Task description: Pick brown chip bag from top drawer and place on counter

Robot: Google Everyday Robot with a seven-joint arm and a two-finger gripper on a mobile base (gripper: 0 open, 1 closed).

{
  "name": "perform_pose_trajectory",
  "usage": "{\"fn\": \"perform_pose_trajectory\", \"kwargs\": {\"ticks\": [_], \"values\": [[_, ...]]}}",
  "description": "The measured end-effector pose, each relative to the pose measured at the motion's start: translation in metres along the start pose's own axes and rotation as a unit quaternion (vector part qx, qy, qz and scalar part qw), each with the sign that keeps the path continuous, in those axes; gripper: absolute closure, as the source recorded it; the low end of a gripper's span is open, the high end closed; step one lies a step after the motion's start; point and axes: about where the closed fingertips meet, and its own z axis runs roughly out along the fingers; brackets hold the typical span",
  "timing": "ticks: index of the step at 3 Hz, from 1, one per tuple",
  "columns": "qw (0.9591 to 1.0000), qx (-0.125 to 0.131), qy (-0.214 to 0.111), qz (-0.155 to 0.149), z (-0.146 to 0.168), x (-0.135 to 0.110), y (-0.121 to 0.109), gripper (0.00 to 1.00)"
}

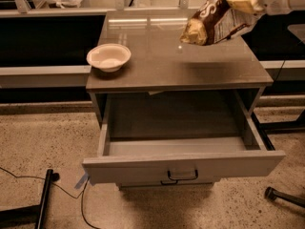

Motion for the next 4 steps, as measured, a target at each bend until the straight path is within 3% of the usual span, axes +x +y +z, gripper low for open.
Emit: {"fn": "perform_pose_trajectory", "kwargs": {"ticks": [1, 2, 4], "values": [[0.9985, 0.029, -0.019, 0.043, 0.033, 0.042, 0.014, 0.86], [0.9971, 0.048, -0.031, 0.05, 0.041, 0.035, 0.009, 0.62], [0.9972, 0.044, -0.033, 0.051, 0.045, 0.034, 0.013, 0.16]]}}
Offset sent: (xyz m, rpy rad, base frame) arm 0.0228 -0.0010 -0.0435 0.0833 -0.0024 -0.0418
